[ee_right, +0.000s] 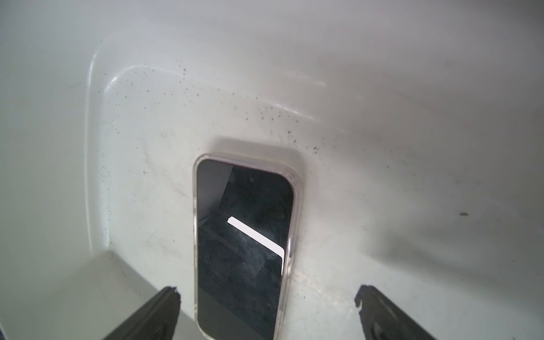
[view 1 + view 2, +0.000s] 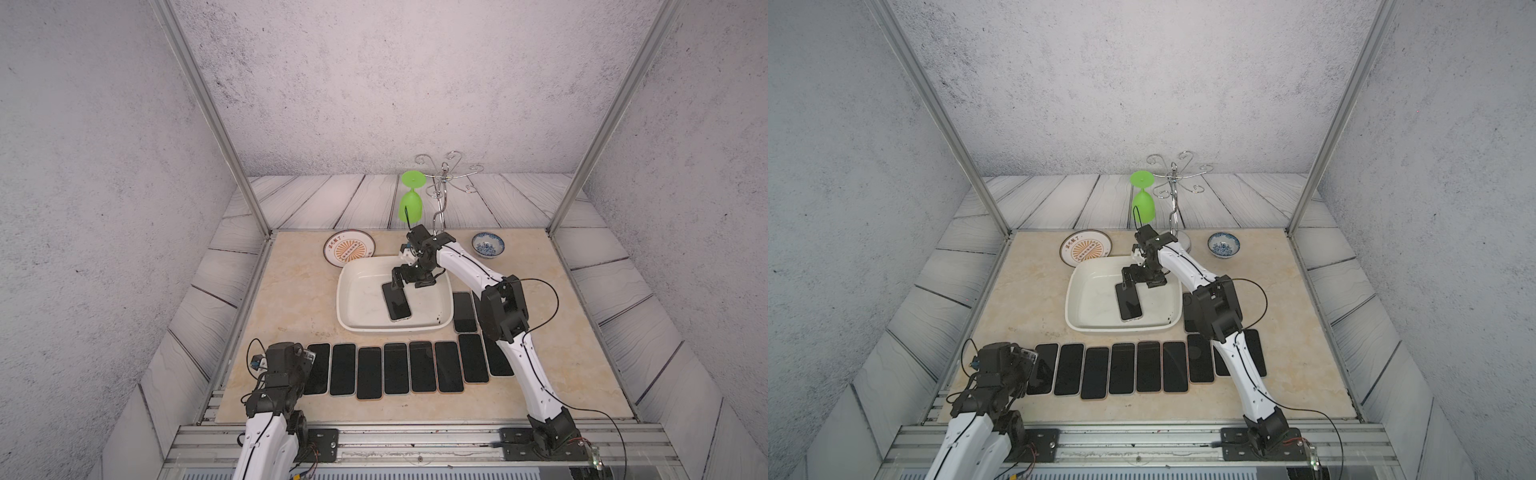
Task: Take the phone out of the storage box
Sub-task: Place the phone at the center of the board, then pick up the phone from the storage box.
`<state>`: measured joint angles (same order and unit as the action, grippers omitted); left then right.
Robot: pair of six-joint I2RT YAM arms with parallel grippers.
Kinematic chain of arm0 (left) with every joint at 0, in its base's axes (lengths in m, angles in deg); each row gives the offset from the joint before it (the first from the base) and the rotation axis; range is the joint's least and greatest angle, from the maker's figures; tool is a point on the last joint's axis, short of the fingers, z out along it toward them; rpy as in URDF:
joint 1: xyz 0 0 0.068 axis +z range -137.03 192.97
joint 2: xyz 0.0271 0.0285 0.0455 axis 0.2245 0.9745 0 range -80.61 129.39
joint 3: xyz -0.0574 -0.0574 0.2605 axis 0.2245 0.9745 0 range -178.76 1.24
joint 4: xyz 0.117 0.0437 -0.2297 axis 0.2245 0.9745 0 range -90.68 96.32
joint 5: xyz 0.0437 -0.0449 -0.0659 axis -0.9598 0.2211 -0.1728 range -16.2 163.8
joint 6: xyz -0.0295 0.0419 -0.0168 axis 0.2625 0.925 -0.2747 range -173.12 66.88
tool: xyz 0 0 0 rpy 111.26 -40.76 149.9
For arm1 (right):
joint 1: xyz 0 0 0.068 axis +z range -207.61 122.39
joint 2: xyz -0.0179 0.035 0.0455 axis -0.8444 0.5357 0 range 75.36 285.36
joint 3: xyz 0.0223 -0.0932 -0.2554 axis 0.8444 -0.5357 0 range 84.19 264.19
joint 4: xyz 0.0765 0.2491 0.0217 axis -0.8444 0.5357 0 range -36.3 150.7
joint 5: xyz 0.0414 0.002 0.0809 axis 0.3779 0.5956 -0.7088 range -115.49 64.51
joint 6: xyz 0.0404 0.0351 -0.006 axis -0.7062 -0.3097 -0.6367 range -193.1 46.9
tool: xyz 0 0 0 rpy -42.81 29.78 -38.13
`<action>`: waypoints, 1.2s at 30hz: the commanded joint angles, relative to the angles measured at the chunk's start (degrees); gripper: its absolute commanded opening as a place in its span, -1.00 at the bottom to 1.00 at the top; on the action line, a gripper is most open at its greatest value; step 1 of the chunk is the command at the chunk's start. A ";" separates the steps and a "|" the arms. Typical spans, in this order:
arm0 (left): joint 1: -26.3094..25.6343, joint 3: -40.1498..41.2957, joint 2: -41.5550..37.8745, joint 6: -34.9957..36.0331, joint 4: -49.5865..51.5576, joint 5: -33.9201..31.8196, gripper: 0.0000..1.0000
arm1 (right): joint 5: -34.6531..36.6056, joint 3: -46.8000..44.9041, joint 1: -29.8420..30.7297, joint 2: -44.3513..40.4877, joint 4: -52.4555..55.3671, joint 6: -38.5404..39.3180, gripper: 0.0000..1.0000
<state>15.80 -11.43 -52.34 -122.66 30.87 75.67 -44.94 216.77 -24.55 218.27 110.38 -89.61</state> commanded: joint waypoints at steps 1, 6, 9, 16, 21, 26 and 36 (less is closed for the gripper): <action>-0.12 -5.54 -0.24 4.64 10.40 -3.29 0.82 | 4.29 -0.14 1.04 2.08 -1.48 -0.93 0.99; -0.50 -15.60 7.13 12.91 0.86 2.19 0.84 | -0.08 -1.31 -0.36 3.85 -3.80 -3.66 0.99; -4.28 -23.04 16.37 17.15 -5.52 7.33 0.83 | -7.74 -2.65 -3.26 4.80 -4.75 -6.45 0.99; -16.54 -41.13 44.69 22.06 -12.43 21.09 0.40 | -21.69 -14.34 -7.46 0.83 -14.05 -9.61 0.99; -19.68 -48.41 57.39 22.16 -11.84 26.14 0.34 | -26.02 -20.16 -8.90 -1.75 -14.32 -9.09 0.99; -20.88 -49.08 63.58 19.38 -14.50 27.99 0.51 | -27.55 -22.00 -8.81 -3.06 -12.77 -7.89 0.98; -21.07 -42.32 59.07 15.50 -24.14 23.36 0.62 | -9.06 -19.29 -3.62 -5.02 -3.54 -1.70 0.99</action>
<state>-5.07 -54.13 10.24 -106.44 10.22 100.46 -64.04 198.06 -31.24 212.61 96.68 -91.88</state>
